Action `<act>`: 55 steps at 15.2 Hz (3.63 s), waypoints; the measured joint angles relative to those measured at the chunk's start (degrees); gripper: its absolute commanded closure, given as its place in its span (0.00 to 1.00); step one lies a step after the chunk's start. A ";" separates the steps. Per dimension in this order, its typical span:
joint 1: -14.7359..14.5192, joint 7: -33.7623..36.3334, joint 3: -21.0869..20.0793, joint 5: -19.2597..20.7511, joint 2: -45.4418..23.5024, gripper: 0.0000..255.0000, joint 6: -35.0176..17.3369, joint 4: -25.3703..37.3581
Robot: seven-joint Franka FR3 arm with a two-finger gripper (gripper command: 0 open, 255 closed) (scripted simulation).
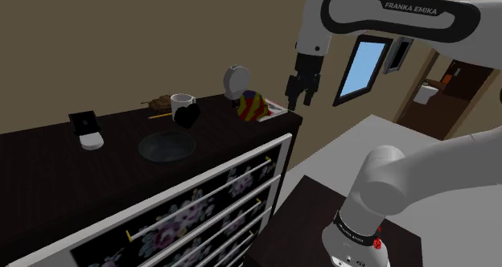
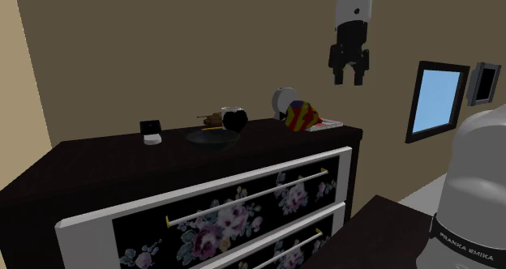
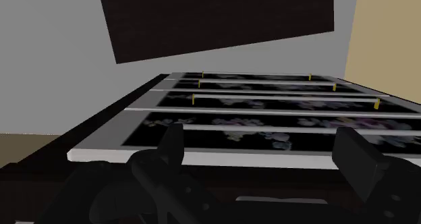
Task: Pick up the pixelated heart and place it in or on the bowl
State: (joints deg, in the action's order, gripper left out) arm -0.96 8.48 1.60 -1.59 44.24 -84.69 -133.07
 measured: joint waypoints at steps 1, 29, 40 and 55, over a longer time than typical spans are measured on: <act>0.00 0.00 0.00 0.00 0.00 0.00 0.00 0.00; 5.11 73.03 -19.16 -3.88 -54.22 0.00 -14.77 40.96; 2.72 89.89 -15.72 -0.81 -73.79 0.00 -12.64 63.34; 2.56 89.99 -15.80 -0.83 -73.89 1.00 -16.91 59.55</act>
State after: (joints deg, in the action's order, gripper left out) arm 1.60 98.47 -14.19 -2.43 -29.65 -101.60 -73.52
